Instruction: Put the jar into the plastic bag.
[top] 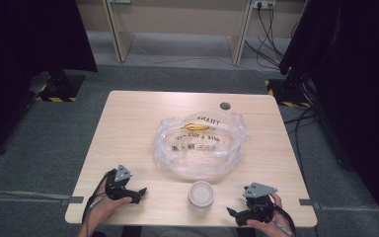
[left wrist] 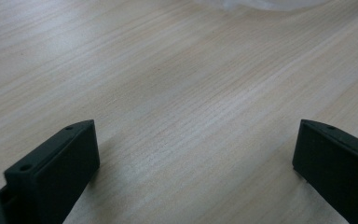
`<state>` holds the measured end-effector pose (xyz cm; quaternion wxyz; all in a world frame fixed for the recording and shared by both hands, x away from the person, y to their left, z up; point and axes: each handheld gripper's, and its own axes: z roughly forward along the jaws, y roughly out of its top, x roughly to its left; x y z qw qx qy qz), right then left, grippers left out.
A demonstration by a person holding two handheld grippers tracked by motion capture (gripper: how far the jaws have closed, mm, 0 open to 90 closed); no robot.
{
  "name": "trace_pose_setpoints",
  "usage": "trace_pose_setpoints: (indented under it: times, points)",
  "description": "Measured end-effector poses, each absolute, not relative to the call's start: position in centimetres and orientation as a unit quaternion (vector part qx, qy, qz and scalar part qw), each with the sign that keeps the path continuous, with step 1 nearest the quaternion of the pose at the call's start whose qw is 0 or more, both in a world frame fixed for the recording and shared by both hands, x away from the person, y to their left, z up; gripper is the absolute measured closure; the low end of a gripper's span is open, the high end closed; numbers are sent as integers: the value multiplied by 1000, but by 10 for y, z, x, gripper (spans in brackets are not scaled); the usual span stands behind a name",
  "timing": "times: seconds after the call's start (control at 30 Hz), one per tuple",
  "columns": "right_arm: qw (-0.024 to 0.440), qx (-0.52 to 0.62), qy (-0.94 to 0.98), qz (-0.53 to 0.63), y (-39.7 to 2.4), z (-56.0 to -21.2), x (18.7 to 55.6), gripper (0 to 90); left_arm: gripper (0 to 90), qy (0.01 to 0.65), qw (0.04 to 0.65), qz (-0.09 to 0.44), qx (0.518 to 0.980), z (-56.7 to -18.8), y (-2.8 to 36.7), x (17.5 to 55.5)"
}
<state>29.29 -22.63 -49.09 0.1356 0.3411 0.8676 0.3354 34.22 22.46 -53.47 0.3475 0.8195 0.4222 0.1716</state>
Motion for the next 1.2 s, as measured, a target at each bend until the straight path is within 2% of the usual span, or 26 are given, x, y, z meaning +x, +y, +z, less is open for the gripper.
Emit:
trace_pose_setpoints:
  times: [1.2]
  points:
    - [121,275,885,356,-187,-470,281,34,0,422,348,172,820,-535,225,342]
